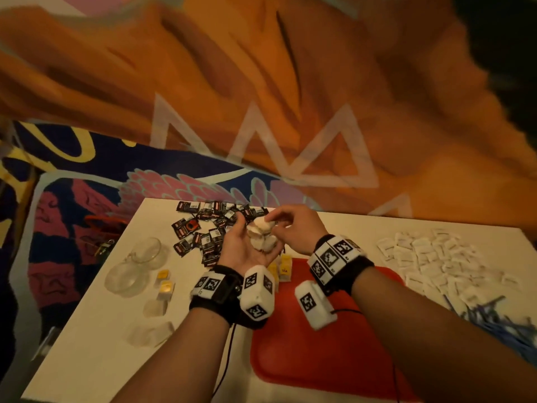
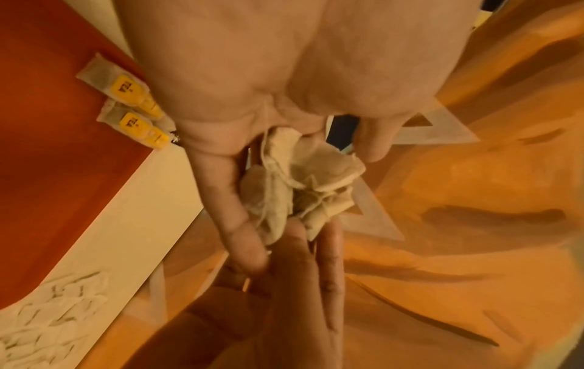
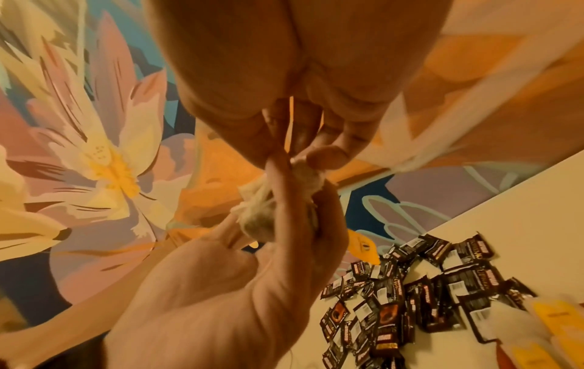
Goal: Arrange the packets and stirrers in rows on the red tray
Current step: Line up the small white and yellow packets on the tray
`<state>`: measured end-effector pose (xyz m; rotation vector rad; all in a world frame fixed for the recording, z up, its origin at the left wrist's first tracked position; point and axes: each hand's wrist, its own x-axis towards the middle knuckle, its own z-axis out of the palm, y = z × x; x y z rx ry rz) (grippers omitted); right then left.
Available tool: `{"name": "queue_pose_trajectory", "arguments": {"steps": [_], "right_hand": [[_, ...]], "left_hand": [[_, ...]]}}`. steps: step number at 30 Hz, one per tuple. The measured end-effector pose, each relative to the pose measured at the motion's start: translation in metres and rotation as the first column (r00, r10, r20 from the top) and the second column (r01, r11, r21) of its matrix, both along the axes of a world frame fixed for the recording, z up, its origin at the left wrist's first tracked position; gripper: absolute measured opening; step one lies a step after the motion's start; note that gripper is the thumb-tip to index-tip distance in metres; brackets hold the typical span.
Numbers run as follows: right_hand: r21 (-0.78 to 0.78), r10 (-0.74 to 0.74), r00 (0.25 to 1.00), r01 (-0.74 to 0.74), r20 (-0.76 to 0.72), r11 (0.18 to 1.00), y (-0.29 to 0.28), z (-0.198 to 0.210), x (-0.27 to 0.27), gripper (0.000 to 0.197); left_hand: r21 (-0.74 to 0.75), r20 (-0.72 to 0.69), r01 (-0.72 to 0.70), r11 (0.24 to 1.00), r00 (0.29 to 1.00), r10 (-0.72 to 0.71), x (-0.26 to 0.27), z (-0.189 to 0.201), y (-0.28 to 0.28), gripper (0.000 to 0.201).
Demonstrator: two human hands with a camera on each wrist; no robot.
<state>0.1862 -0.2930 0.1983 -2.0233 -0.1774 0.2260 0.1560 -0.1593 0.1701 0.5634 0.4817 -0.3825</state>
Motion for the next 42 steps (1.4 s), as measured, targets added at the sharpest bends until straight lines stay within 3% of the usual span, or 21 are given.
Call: {"name": "queue_pose_trajectory", "arguments": {"steps": [2, 7, 13, 18, 24, 29, 34, 37, 39, 42], "right_hand": [[-0.002, -0.005, 1.0, 0.005, 0.02, 1.0, -0.007, -0.002, -0.002, 0.036], [0.046, -0.005, 1.0, 0.006, -0.006, 0.999, -0.017, -0.003, -0.006, 0.023], [0.246, -0.025, 0.996, 0.046, -0.088, 0.968, -0.022, -0.004, -0.006, 0.026], [0.478, -0.085, 0.977, 0.17, -0.193, 0.862, -0.027, 0.004, -0.004, 0.032], [0.384, -0.155, 0.983, 0.181, -0.1, 0.905, -0.035, 0.009, 0.001, 0.032], [0.272, -0.196, 0.981, 0.193, -0.019, 0.943, -0.036, 0.009, 0.0, 0.03], [0.31, -0.188, 0.982, 0.177, 0.004, 0.934, -0.035, 0.006, -0.004, 0.03], [0.441, -0.027, 0.984, 0.105, -0.179, 0.891, -0.035, 0.003, -0.01, 0.044], [0.509, 0.116, 0.943, 0.062, -0.311, 0.859, -0.035, 0.002, -0.016, 0.045], [0.367, 0.178, 0.938, -0.06, -0.299, 0.928, -0.04, -0.001, -0.019, 0.014]], "left_hand": [[0.001, 0.002, 0.032, 0.999, 0.999, -0.032, 0.003, 0.0, -0.006, 0.064], [0.108, -0.08, 0.086, 0.99, 0.994, -0.077, 0.005, 0.001, -0.02, 0.03], [0.173, -0.07, 0.137, 0.975, 0.989, -0.127, 0.007, 0.002, -0.025, 0.036], [0.313, -0.122, 0.165, 0.935, 0.984, -0.132, 0.002, 0.006, -0.02, 0.034], [0.361, -0.075, 0.105, 0.927, 0.994, -0.083, 0.002, 0.015, -0.005, 0.017], [0.648, 0.177, 0.016, 0.762, 0.969, -0.171, 0.006, 0.029, -0.008, 0.01], [0.887, 0.323, -0.144, 0.438, 0.872, -0.368, 0.01, 0.042, -0.015, 0.011], [0.907, 0.357, -0.216, 0.362, 0.852, -0.384, 0.014, 0.047, -0.015, 0.009], [0.915, 0.347, -0.205, 0.348, 0.84, -0.416, 0.016, 0.05, -0.012, 0.005], [0.946, 0.277, -0.146, 0.29, 0.827, -0.489, 0.017, 0.056, -0.004, 0.009]]}}
